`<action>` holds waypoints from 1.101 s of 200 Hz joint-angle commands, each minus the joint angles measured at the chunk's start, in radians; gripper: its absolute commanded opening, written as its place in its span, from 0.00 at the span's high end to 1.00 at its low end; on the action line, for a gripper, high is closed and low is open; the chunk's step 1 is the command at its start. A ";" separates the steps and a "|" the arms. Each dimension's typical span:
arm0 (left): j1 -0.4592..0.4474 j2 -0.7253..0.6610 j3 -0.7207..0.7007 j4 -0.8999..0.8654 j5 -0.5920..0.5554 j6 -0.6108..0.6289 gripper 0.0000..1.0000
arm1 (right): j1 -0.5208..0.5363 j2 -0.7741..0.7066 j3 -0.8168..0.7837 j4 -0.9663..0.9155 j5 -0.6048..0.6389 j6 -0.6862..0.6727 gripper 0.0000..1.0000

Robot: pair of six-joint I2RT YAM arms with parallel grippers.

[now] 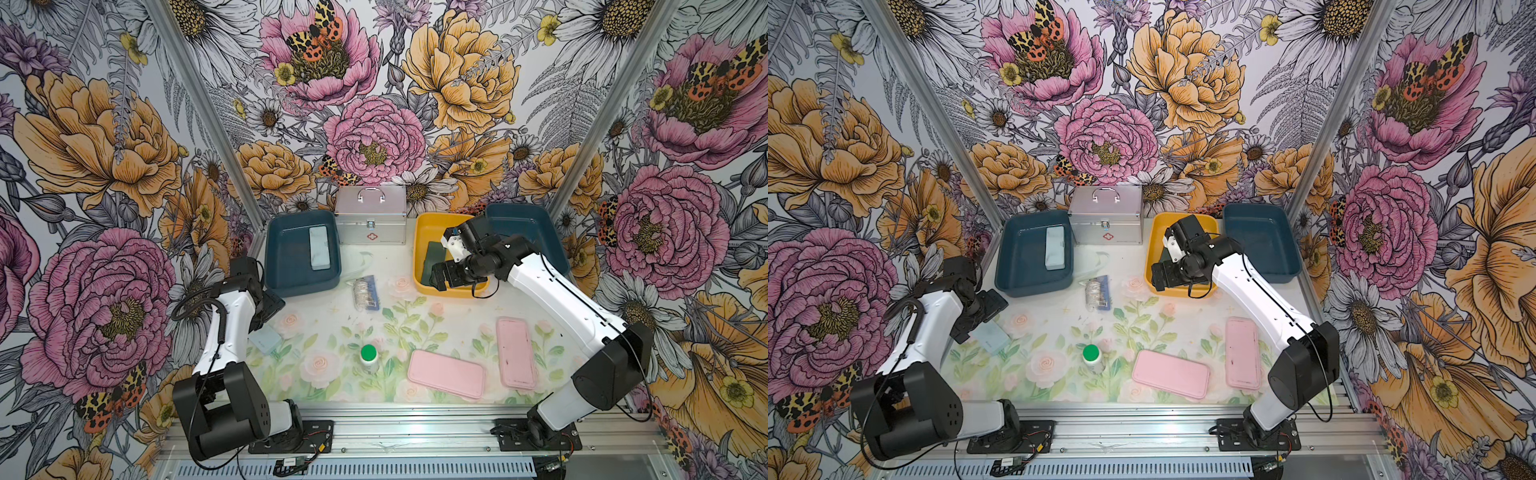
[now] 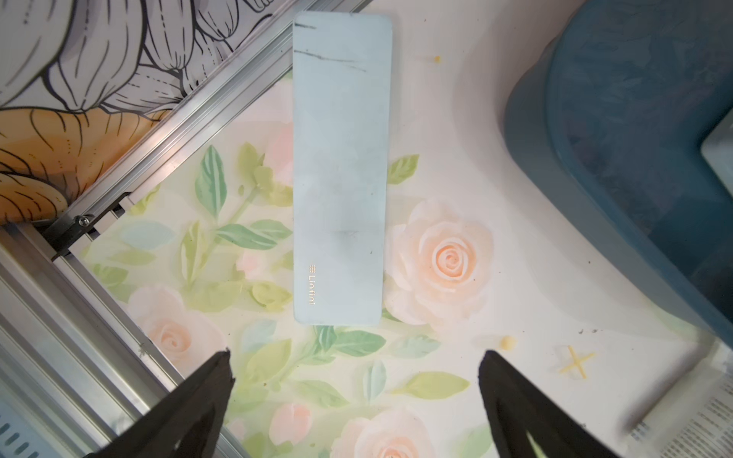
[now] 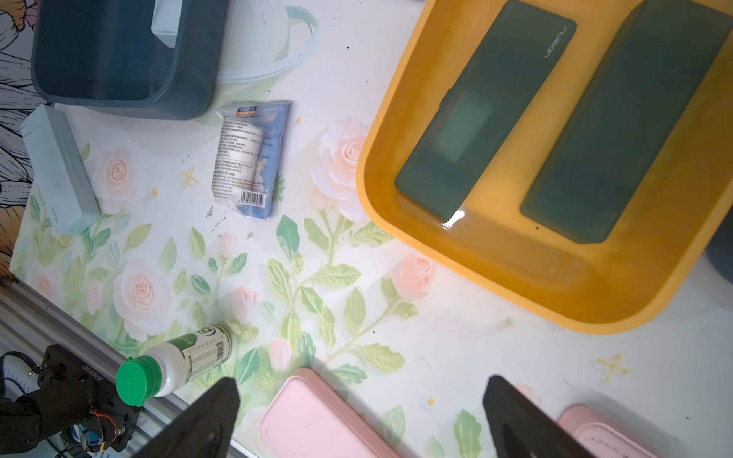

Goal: Place the pencil cases by color into the storage box
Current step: Pick up the pencil case from the center of the board.

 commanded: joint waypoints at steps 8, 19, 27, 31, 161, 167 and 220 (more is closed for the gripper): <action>0.049 0.004 -0.080 0.124 0.064 0.041 0.01 | 0.003 -0.022 -0.008 0.025 -0.012 -0.023 0.01; 0.071 0.013 -0.101 0.156 0.084 0.053 0.01 | 0.005 -0.025 -0.005 0.019 -0.014 -0.019 0.01; 0.078 0.021 -0.107 0.169 0.081 0.069 0.01 | 0.004 -0.026 -0.002 0.014 -0.016 -0.018 0.01; 0.080 0.024 -0.107 0.173 0.075 0.077 0.01 | 0.004 -0.026 0.001 0.011 -0.017 -0.017 0.01; 0.162 0.195 -0.139 0.332 0.084 0.137 0.01 | 0.017 -0.074 -0.036 -0.050 -0.001 0.018 0.01; 0.162 0.207 -0.139 0.337 0.084 0.137 0.01 | 0.018 -0.075 -0.038 -0.049 0.000 0.023 0.01; 0.163 0.268 -0.129 0.369 0.062 0.127 0.01 | 0.020 -0.093 -0.060 -0.049 0.011 0.039 0.01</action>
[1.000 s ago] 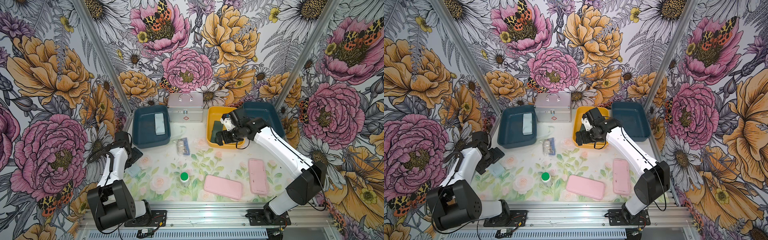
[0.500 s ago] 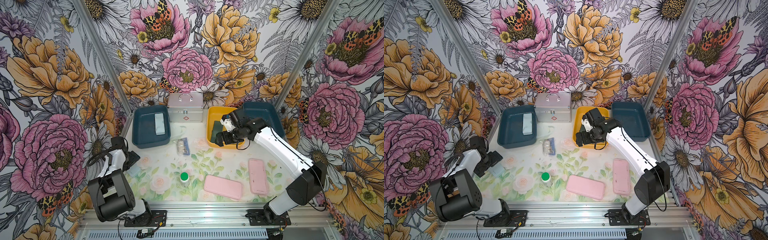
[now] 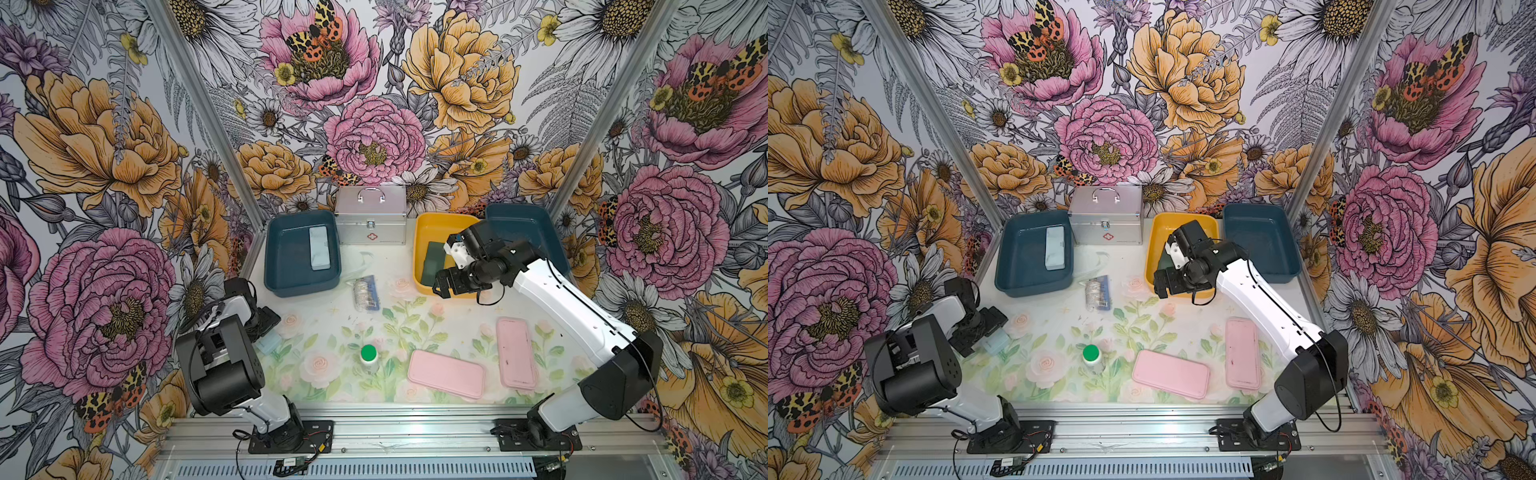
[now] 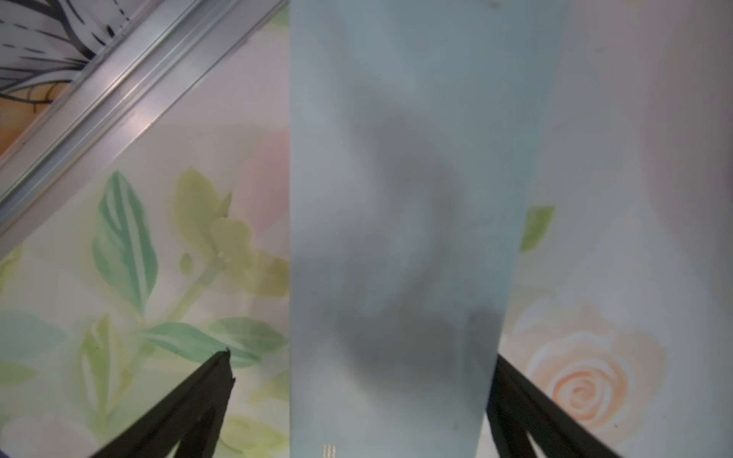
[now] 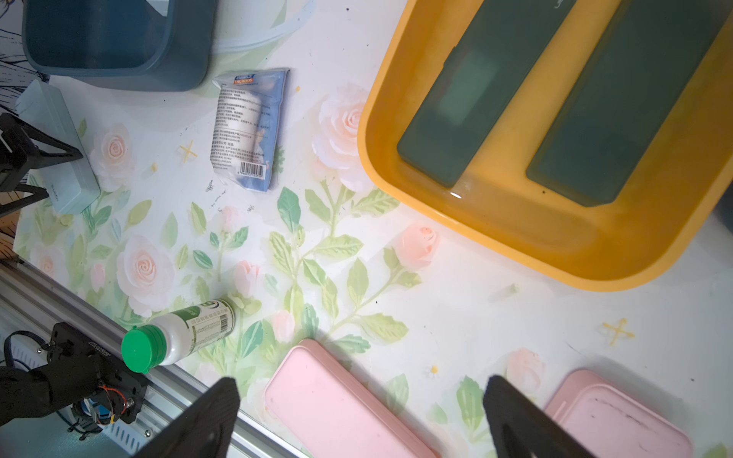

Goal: Place the pencil cases by color into the storage box
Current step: Pick up the pencil case from the center of the board.

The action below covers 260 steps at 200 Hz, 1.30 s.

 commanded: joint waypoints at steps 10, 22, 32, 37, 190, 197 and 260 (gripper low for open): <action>0.012 0.025 0.021 0.048 -0.011 0.015 0.01 | 0.006 -0.038 -0.013 0.000 0.016 0.022 0.01; 0.011 0.041 0.022 0.054 -0.013 0.011 0.01 | 0.006 -0.041 -0.017 0.000 0.016 0.026 0.01; 0.010 0.060 0.024 0.055 -0.016 0.010 0.01 | 0.007 -0.044 -0.018 0.001 0.019 0.028 0.01; 0.009 0.067 0.028 0.055 -0.017 0.010 0.01 | 0.007 -0.046 -0.021 0.001 0.021 0.029 0.01; -0.075 -0.110 -0.081 0.010 -0.062 -0.052 0.43 | 0.004 -0.069 -0.081 0.030 0.023 0.021 0.01; -0.075 -0.127 -0.090 0.003 -0.064 -0.057 0.45 | 0.003 -0.067 -0.083 0.032 0.021 0.018 0.01; -0.127 -0.301 -0.024 -0.125 -0.090 -0.116 0.56 | -0.004 -0.044 -0.074 0.036 0.004 -0.009 0.01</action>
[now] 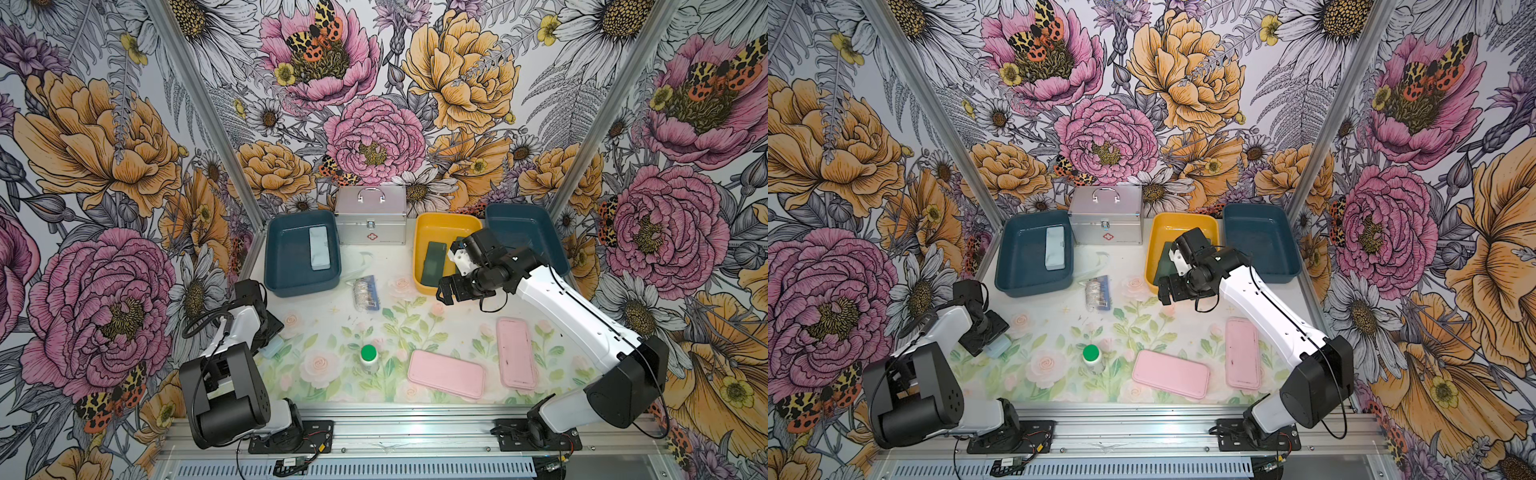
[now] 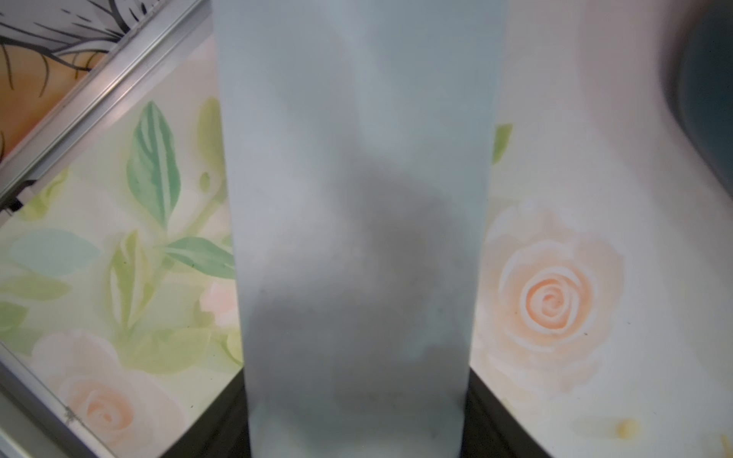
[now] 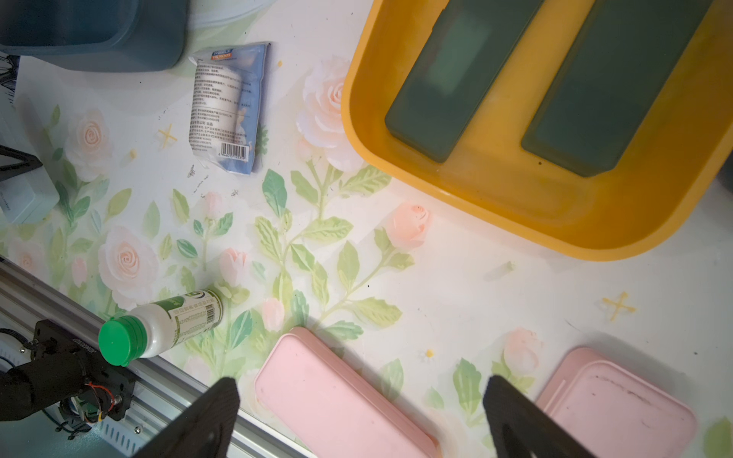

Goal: Place the pencil cases by color into the storage box
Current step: Pick up the pencil case from the center of the board, then place the pencil case at the storage box.

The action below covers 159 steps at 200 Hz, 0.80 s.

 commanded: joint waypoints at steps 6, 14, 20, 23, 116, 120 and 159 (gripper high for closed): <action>-0.021 -0.107 0.076 -0.069 -0.035 -0.040 0.56 | -0.005 0.003 0.008 0.023 -0.011 -0.024 0.01; -0.022 -0.131 0.100 -0.087 -0.034 -0.039 0.56 | -0.007 0.006 0.010 0.023 -0.013 -0.026 0.01; -0.022 -0.148 0.120 -0.099 -0.035 -0.037 0.56 | -0.007 0.009 0.010 0.024 -0.013 -0.029 0.01; -0.023 -0.153 0.130 -0.105 -0.034 -0.035 0.55 | -0.008 0.010 0.010 0.024 -0.014 -0.029 0.01; -0.243 0.042 0.558 -0.136 -0.010 0.218 0.51 | -0.039 0.039 -0.001 0.065 -0.040 -0.031 0.01; -0.251 0.061 0.585 -0.138 -0.012 0.229 0.51 | -0.042 0.041 -0.003 0.066 -0.041 -0.030 0.01; -0.311 0.305 0.837 -0.174 -0.035 0.342 0.50 | -0.056 0.059 -0.012 0.079 -0.049 -0.022 0.01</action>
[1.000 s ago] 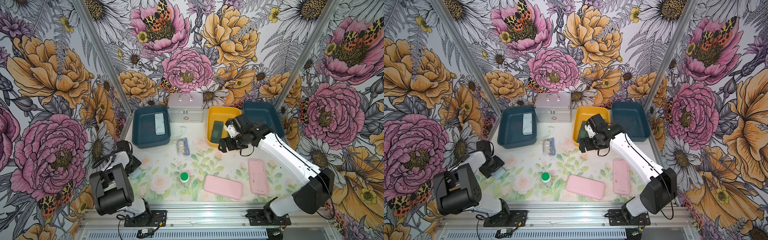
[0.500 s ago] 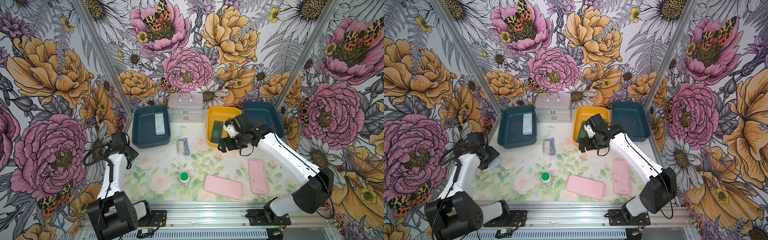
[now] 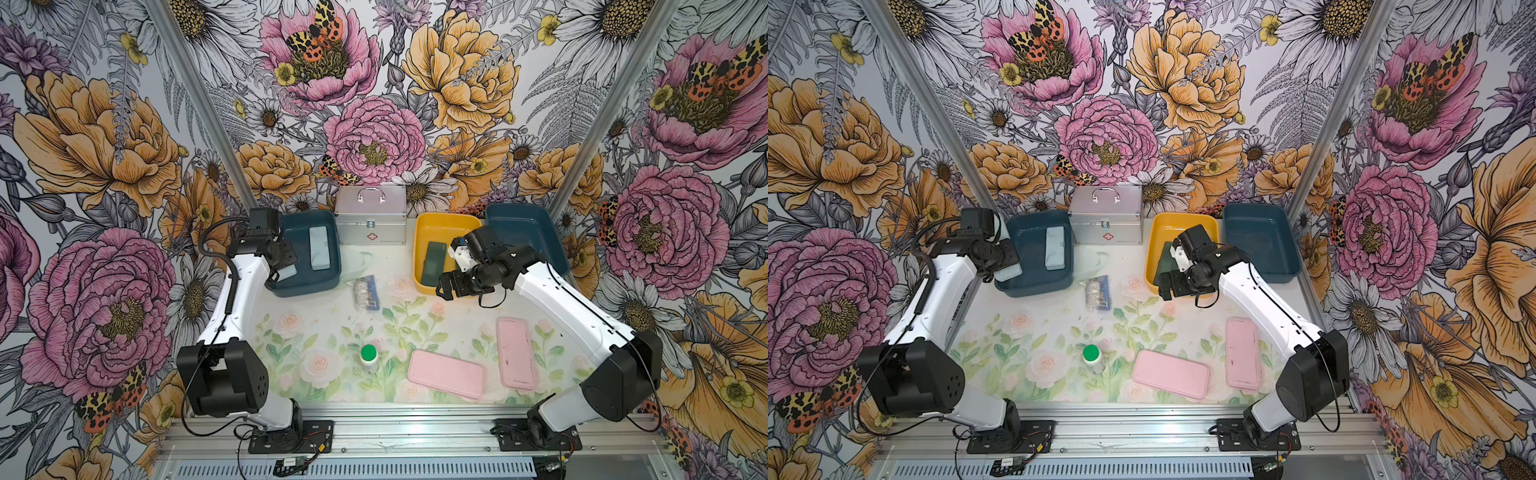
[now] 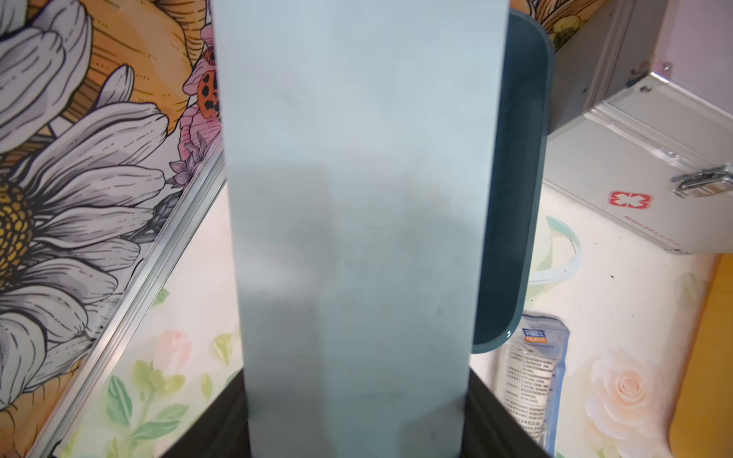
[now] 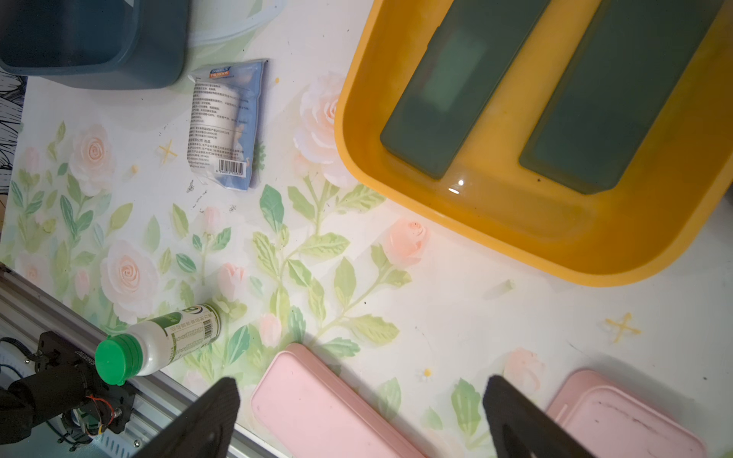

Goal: Place the pencil cases by color into the storage box
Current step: Place the pencil case at the storage box.

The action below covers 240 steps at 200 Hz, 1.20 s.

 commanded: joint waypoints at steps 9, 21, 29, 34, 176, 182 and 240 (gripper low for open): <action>-0.043 0.160 0.171 -0.019 -0.079 0.137 0.50 | -0.009 0.028 -0.014 0.033 -0.016 0.002 0.00; -0.046 0.232 0.232 -0.020 -0.091 0.155 0.50 | -0.013 0.036 -0.015 0.033 -0.019 0.008 0.01; -0.043 0.298 0.271 -0.021 -0.093 0.162 0.50 | -0.013 0.040 -0.015 0.031 -0.019 0.012 0.01; -0.041 0.330 0.295 -0.021 -0.090 0.167 0.51 | -0.014 0.041 -0.016 0.031 -0.021 0.015 0.01; 0.024 0.853 0.685 -0.061 0.000 0.179 0.49 | 0.018 0.025 -0.049 0.068 -0.041 0.005 0.00; 0.026 0.861 0.686 -0.059 0.000 0.178 0.48 | 0.022 0.020 -0.047 0.074 -0.038 0.006 0.00; 0.030 0.920 0.704 -0.062 0.035 0.183 0.42 | 0.062 0.047 -0.020 0.019 0.051 0.011 0.01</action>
